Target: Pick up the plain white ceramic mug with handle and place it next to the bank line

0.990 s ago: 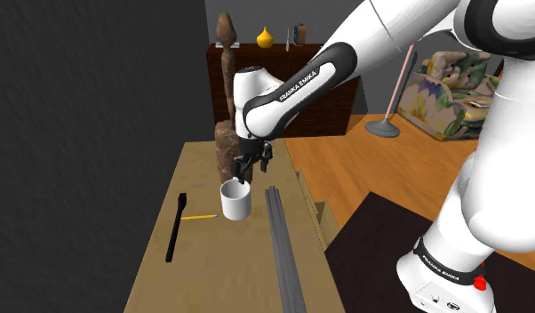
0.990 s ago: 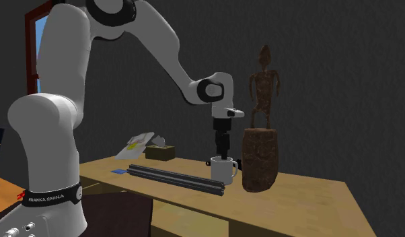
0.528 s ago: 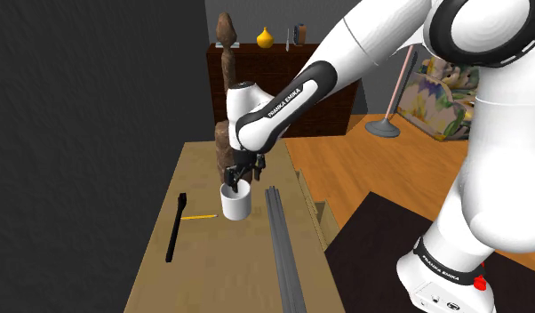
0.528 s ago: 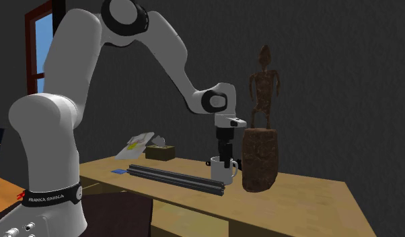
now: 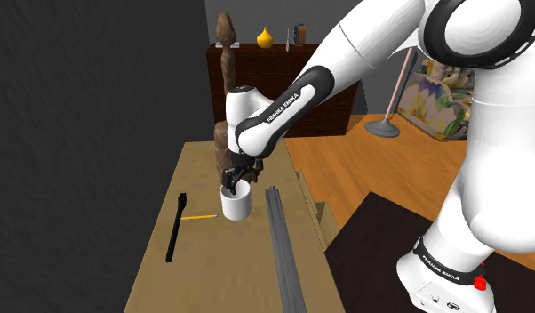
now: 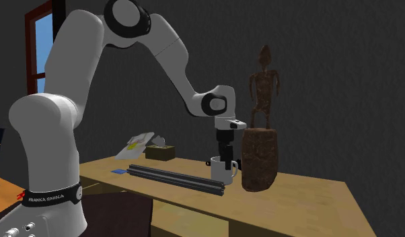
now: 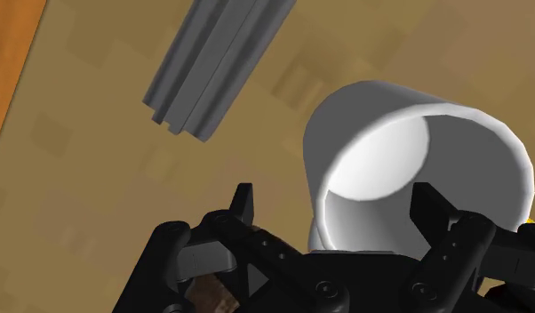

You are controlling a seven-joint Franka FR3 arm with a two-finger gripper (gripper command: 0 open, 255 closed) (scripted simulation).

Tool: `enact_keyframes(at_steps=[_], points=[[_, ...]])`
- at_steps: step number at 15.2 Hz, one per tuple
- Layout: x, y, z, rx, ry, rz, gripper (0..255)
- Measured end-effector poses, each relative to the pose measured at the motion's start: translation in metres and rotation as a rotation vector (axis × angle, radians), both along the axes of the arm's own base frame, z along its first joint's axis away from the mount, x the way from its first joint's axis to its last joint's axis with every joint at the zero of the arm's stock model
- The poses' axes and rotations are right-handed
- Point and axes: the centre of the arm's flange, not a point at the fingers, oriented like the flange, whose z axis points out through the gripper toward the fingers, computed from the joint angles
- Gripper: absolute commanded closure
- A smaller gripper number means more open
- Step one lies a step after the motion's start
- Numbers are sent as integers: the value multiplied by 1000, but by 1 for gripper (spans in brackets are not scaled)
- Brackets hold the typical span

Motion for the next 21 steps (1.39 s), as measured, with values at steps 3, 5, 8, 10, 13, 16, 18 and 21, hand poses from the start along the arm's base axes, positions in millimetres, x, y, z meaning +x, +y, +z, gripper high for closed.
enact_keyframes(at_steps=[3,5,8,10,13,16,18,21], points=[[-1,0,0,0,-1,2,255],[-1,0,0,0,1,2,255],[-4,-2,0,-1,6,1,255],[-4,-2,0,-2,7,-3,255],[0,-3,2,-2,4,-6,255],[-1,-4,7,-5,19,-8,255],[-2,-6,16,-6,21,-8,255],[-2,-6,33,-6,22,-9,255]])
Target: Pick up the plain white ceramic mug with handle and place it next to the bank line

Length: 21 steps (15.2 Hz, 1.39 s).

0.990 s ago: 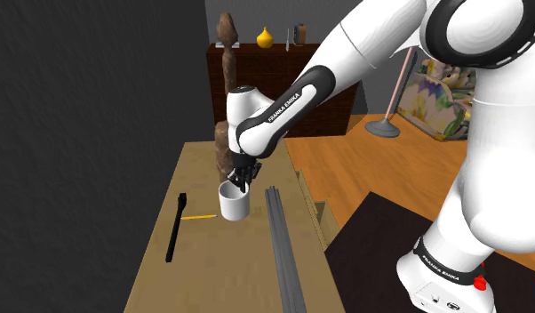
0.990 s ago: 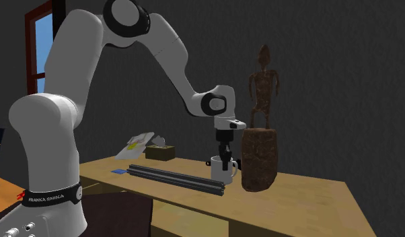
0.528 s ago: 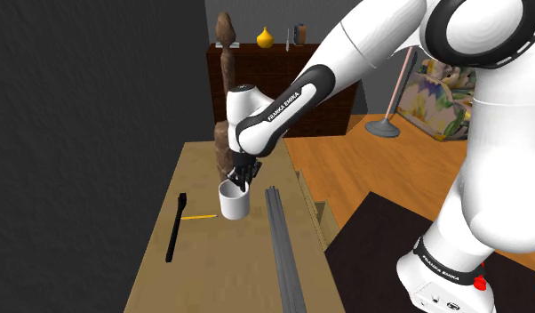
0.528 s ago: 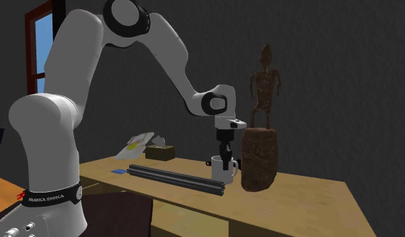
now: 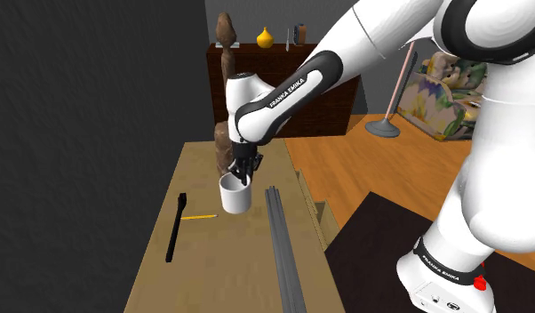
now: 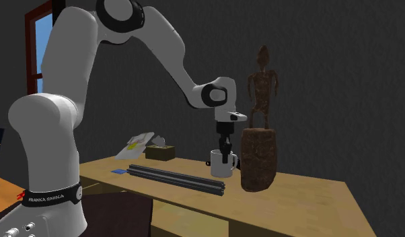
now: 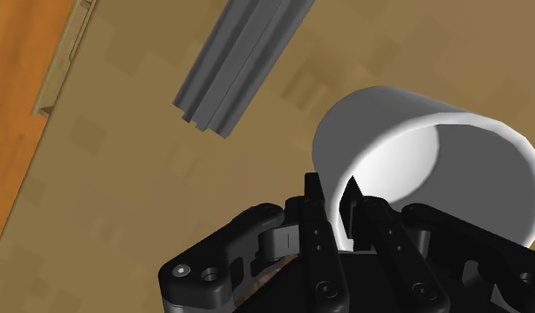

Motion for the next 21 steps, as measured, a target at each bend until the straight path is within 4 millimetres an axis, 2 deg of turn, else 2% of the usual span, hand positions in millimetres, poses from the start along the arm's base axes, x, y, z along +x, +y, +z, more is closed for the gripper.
enact_keyframes(at_steps=[21], points=[[0,1,110,0,0,0,255]])
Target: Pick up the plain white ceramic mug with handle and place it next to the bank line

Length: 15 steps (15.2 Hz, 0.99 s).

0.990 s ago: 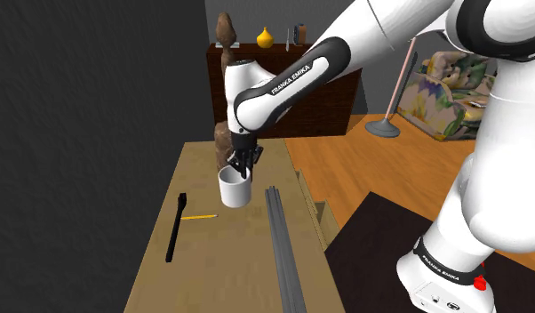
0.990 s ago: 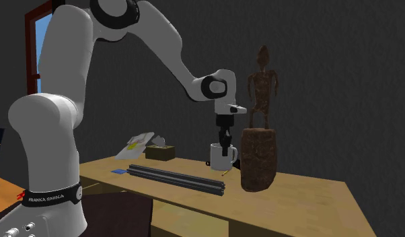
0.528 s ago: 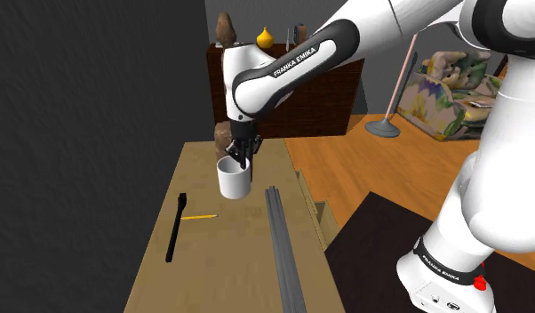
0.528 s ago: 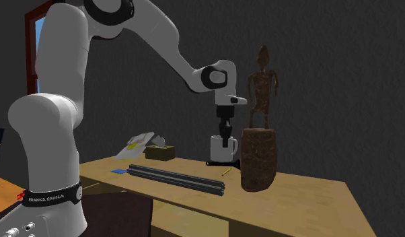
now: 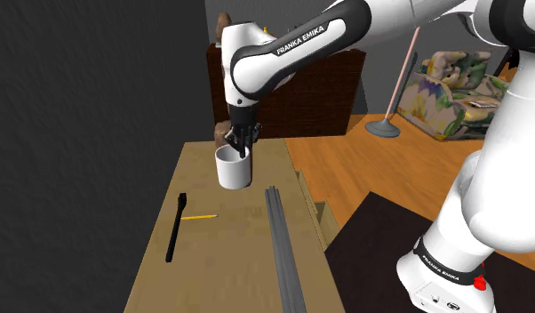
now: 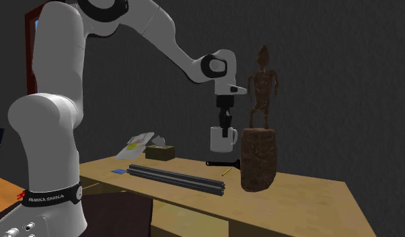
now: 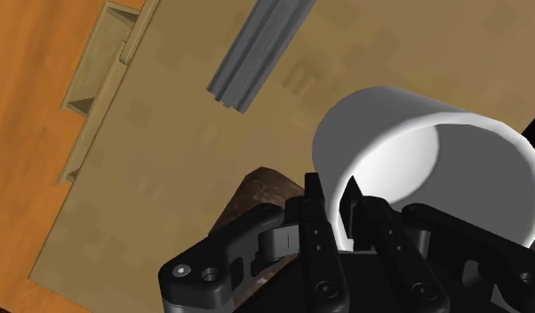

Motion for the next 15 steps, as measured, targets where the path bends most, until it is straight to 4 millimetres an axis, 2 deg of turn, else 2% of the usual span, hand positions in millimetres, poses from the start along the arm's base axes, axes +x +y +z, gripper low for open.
enact_keyframes(at_steps=[3,5,8,15], points=[[0,0,16,0,0,0,255],[-14,5,20,0,1,0,255],[-46,15,22,0,1,1,255],[-136,46,20,0,0,1,255]])
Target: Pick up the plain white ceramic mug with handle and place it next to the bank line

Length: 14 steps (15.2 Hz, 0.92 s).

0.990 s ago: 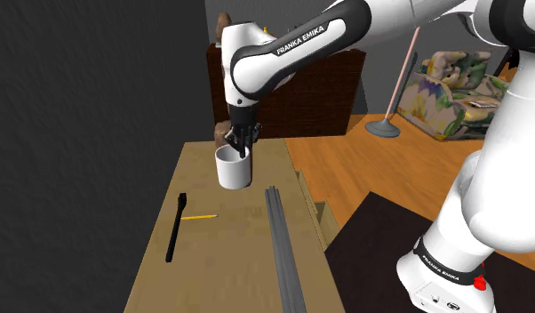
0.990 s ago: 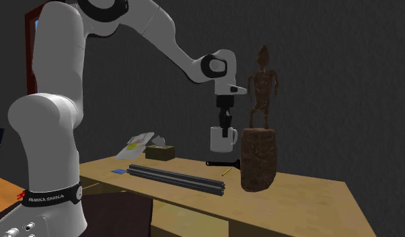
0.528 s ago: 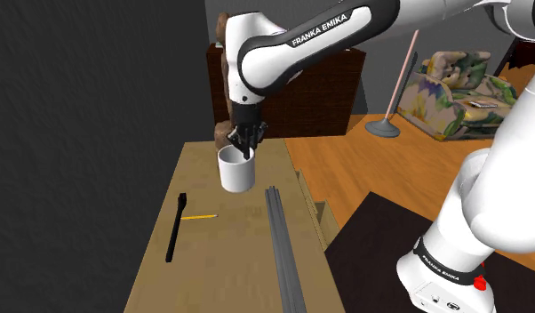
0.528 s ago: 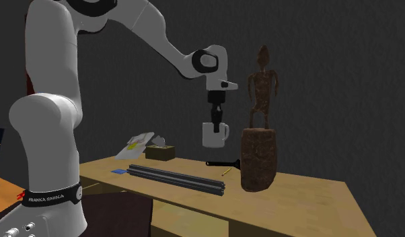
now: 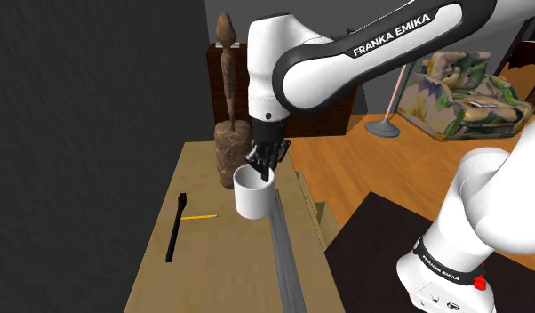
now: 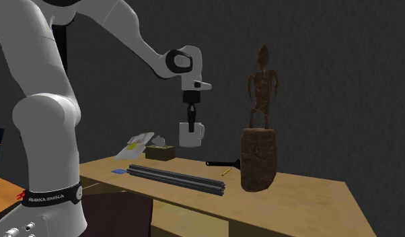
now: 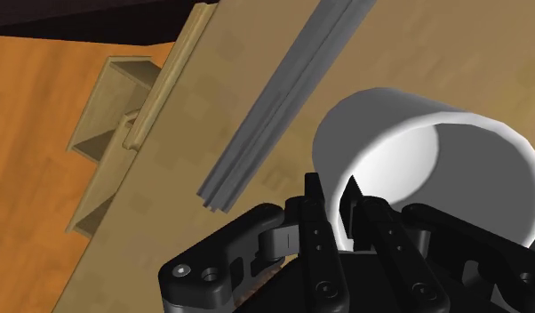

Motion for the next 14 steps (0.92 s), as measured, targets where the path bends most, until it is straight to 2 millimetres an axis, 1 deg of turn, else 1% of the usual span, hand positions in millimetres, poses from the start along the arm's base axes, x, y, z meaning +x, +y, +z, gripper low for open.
enact_keyframes(at_steps=[3,6,8,12,14], points=[[-37,9,-3,0,0,0,255],[-74,22,1,-1,0,0,255],[-103,30,0,-1,0,0,255],[-149,48,6,0,0,0,255],[-178,56,4,0,0,1,255]])
